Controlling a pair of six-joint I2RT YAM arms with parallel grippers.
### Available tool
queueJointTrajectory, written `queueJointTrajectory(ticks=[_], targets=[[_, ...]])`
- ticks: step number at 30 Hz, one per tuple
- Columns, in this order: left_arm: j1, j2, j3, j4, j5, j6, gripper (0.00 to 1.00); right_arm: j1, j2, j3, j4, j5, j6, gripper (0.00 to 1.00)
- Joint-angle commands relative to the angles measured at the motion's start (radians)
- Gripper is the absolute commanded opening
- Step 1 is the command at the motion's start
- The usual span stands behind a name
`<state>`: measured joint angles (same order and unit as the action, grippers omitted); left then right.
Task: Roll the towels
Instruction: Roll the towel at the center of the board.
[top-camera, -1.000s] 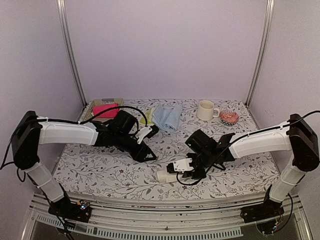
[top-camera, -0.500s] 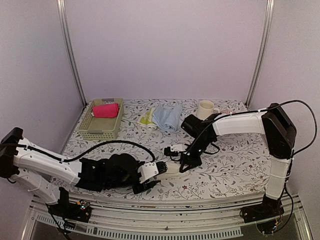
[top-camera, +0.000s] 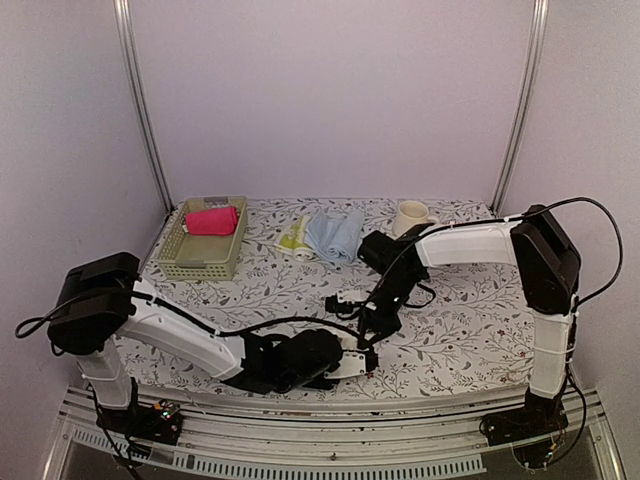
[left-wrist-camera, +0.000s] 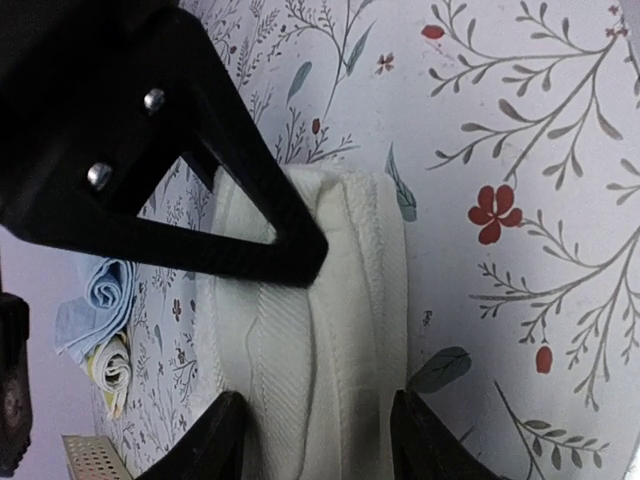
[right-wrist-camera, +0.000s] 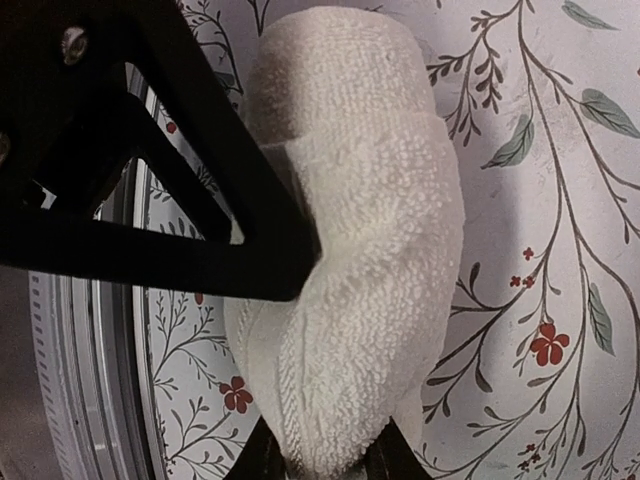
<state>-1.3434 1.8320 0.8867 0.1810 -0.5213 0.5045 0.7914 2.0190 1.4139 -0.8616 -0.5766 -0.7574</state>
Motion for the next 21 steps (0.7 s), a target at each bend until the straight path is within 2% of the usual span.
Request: queueJointTrajectory(ticks=[1,6,11,13,19,21], targets=[[0.022,0.048,0.054,-0.016,0.018,0.049,0.51,-0.004,0.024,0.034,-0.031,-0.045,0.001,0.08],[0.027,0.123,0.089,-0.021,-0.051,0.086,0.50,-0.011,0.032,0.056,-0.045,-0.101,0.001,0.08],[0.041,0.241,0.125,0.003,-0.109,0.118,0.44,-0.026,0.048,0.074,-0.069,-0.153,-0.009,0.08],[0.049,0.272,0.145,0.006,-0.130,0.124,0.39,-0.031,0.053,0.077,-0.074,-0.161,-0.010,0.08],[0.070,0.281,0.147,0.058,-0.206,0.166,0.14,-0.048,0.051,0.086,-0.096,-0.200,-0.014,0.09],[0.080,0.243,0.144,0.050,-0.186,0.167,0.09,-0.065,0.026,0.104,-0.135,-0.224,-0.026,0.20]])
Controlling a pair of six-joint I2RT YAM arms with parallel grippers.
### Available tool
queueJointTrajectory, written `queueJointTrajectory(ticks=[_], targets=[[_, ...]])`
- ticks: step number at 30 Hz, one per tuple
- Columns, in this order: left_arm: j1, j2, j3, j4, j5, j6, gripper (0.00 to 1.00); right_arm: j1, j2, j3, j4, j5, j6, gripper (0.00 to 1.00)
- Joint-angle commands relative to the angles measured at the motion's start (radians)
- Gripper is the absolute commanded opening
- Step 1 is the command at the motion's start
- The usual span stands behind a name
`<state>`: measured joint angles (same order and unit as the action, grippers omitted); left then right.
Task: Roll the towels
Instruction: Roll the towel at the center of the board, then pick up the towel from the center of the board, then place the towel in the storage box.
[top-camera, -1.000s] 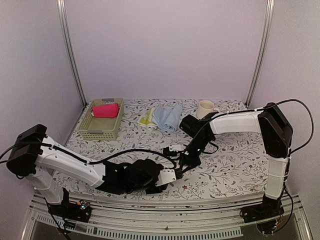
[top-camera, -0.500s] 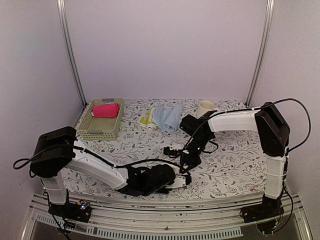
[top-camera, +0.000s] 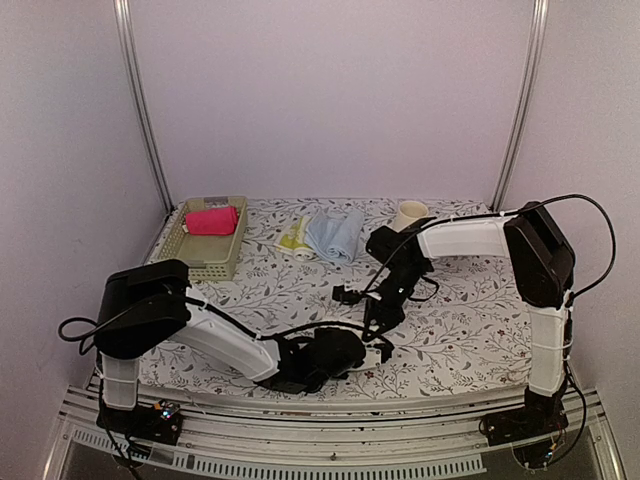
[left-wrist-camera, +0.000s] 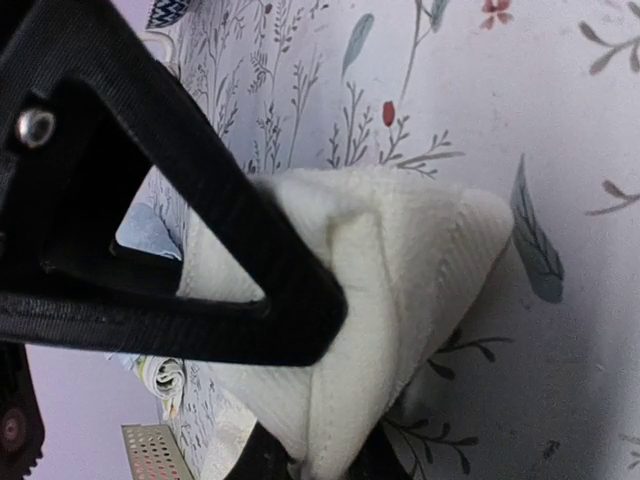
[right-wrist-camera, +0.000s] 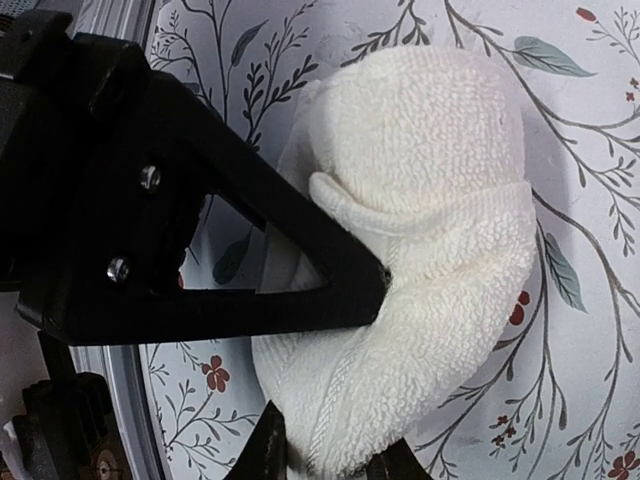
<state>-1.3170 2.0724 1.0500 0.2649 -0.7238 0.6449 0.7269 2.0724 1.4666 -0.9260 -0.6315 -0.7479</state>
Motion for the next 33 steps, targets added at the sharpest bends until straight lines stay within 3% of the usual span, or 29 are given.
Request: queueJointTrajectory(ticks=[1,5,10,18,25,33], targets=[[0.058,-0.019,-0.017,-0.051,0.027,0.021,0.07,-0.009,-0.049,0.058,-0.086,-0.177,-0.040,0.29],[0.091,-0.132,-0.010,-0.146,0.059,-0.005,0.03,-0.049,-0.188,0.086,-0.174,-0.186,-0.055,0.55],[0.157,-0.287,-0.030,-0.215,0.103,0.003,0.00,-0.129,-0.380,0.078,-0.234,-0.186,-0.072,0.67],[0.351,-0.515,-0.073,-0.275,0.241,0.144,0.00,-0.258,-0.515,-0.106,-0.154,-0.170,-0.074,0.69],[0.597,-0.631,-0.110,-0.223,0.311,0.330,0.01,-0.261,-0.560,-0.235,-0.067,-0.220,-0.045,0.69],[0.899,-0.675,-0.156,-0.146,0.545,0.405,0.00,-0.260,-0.570,-0.305,-0.040,-0.241,-0.038,0.70]])
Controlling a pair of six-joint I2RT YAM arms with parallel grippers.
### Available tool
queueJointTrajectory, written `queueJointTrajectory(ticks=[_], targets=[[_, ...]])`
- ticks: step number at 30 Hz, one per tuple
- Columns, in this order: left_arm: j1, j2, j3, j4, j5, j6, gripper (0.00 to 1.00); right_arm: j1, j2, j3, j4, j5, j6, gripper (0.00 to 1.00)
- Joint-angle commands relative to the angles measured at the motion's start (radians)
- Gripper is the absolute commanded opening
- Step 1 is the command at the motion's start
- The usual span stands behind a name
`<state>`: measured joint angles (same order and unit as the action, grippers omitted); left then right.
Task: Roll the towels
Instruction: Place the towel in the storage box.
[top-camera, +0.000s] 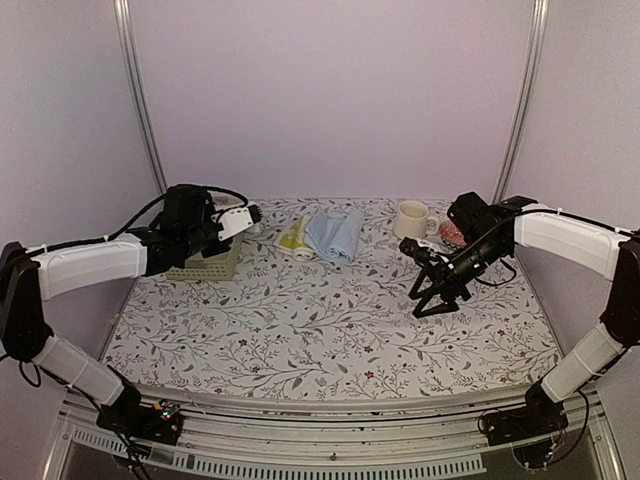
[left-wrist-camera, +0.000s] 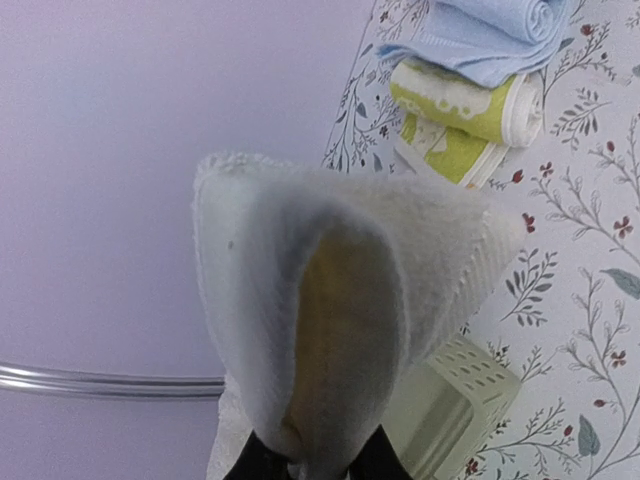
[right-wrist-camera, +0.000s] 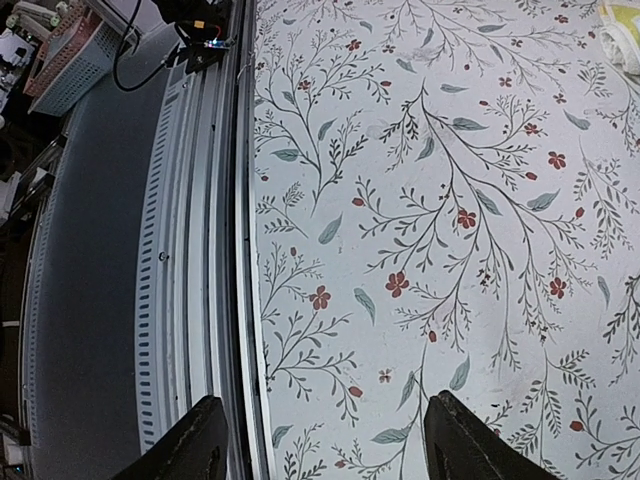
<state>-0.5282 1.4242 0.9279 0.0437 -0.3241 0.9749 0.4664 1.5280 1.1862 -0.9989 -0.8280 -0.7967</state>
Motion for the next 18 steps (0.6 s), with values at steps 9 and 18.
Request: queueJointTrajectory(ticks=[9,18], targets=[[0.338,0.209,0.043,0.139,0.299,0.106,0.00,0.000,-0.009,-0.028,0.022,-0.094,0.007,0.70],[0.469,0.338,0.127,0.168,0.426,0.093,0.00,0.000,-0.014,-0.066,0.040,-0.106,0.005,0.70]])
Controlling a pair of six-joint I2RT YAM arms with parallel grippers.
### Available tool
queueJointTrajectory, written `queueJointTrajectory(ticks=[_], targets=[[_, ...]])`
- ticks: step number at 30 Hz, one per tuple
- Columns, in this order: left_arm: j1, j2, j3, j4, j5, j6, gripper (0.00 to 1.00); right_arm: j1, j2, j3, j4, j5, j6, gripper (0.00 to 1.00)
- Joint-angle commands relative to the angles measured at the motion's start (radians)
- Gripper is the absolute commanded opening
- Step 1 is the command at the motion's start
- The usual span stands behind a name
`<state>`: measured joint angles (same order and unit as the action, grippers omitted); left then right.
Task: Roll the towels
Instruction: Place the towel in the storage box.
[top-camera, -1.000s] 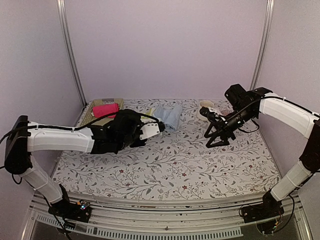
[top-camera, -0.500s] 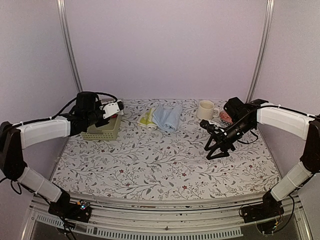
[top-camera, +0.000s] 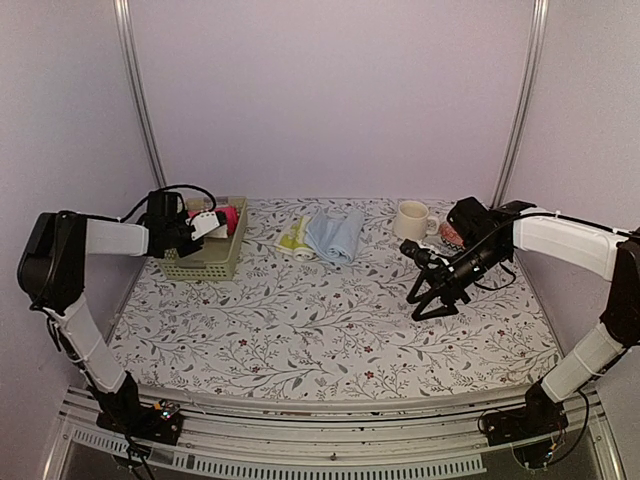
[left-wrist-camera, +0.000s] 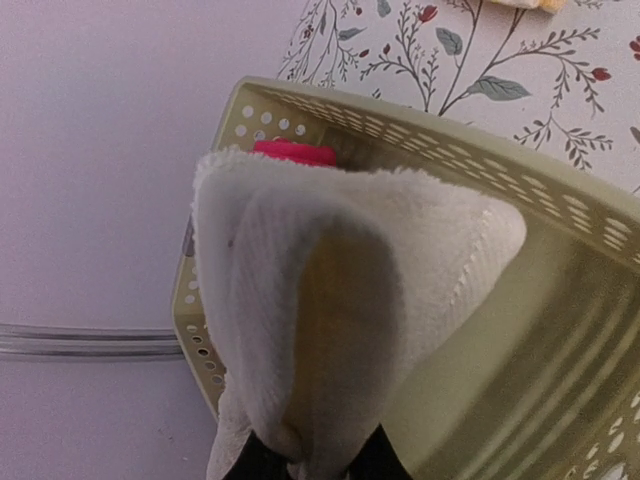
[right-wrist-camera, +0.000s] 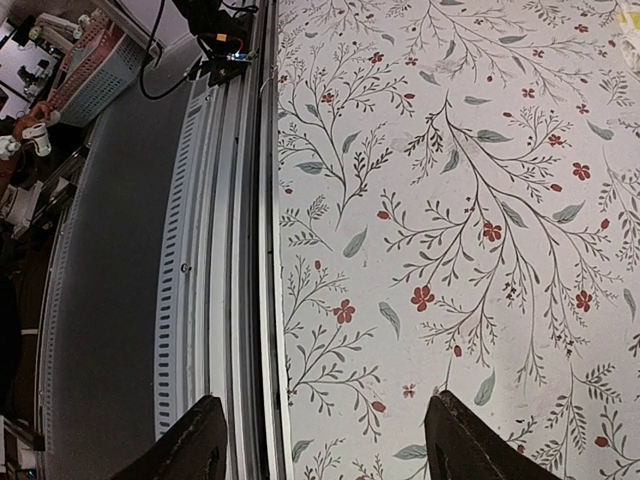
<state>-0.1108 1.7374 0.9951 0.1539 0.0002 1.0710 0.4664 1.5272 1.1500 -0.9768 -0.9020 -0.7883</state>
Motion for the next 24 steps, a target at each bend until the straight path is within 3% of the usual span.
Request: queueJointTrajectory(ticks=[1,13,24], targets=[[0.061,0.042,0.065,0.063,0.111,0.003,0.00,0.000,-0.012,-0.035,0.021,-0.033,-0.002,0.70],[0.078,0.208,0.141,0.137,0.114,0.077,0.00,0.000,0.048,-0.027,0.009,-0.043,-0.004,0.71],[0.085,0.396,0.275,0.064,0.133,0.095,0.01,0.001,0.109,-0.006,-0.014,-0.054,-0.018,0.71]])
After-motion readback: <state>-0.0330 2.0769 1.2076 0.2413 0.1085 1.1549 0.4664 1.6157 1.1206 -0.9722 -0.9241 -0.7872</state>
